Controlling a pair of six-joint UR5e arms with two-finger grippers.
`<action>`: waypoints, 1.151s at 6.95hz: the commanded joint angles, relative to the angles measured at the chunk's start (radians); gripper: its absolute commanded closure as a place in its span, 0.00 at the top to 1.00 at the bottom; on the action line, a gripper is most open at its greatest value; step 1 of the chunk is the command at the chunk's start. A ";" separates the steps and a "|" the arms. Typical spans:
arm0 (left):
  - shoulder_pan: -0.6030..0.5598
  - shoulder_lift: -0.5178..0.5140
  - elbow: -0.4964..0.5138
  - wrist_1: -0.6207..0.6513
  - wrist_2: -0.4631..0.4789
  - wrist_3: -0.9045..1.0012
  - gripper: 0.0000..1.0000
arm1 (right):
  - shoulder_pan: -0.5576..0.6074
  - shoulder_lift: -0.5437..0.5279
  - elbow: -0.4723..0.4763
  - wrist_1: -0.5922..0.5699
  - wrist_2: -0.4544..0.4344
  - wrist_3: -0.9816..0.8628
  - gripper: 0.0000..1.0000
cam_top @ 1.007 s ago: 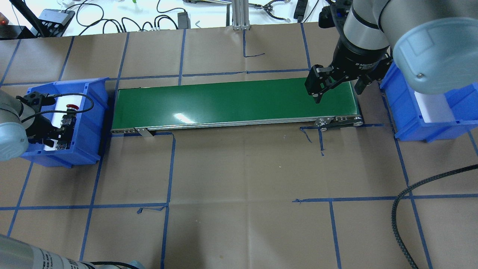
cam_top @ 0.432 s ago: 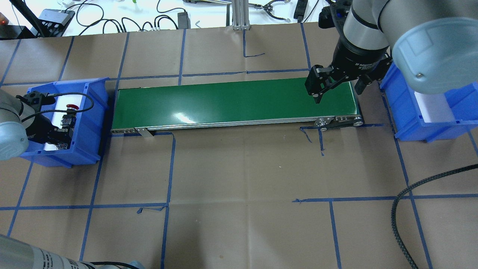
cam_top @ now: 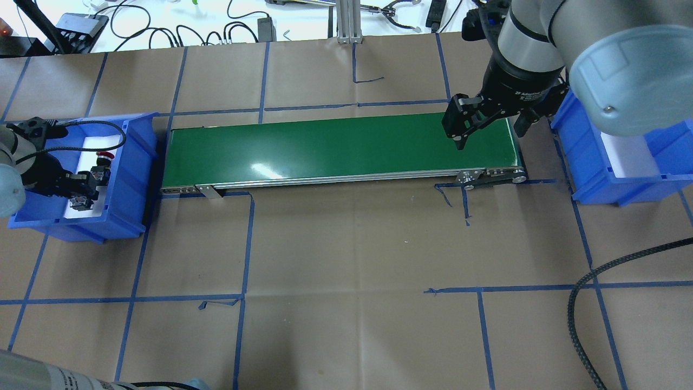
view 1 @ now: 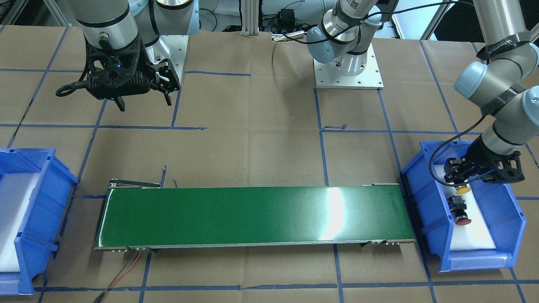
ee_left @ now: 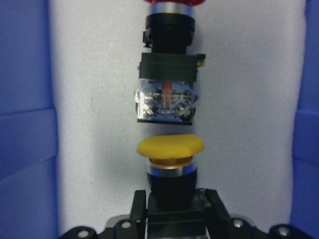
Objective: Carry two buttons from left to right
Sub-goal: 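Lift the yellow button and carry it onto the conveyor belt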
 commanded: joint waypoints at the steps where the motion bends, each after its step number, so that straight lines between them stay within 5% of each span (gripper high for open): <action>1: -0.003 0.064 0.156 -0.260 0.005 0.004 0.06 | 0.000 0.000 0.000 -0.001 0.001 0.000 1.00; 4: -0.049 0.061 0.293 -0.392 0.005 -0.004 0.06 | 0.000 0.002 0.000 0.000 0.001 0.000 1.00; 8: -0.349 0.055 0.312 -0.381 0.043 -0.173 0.07 | 0.000 0.002 0.000 -0.001 0.000 0.000 1.00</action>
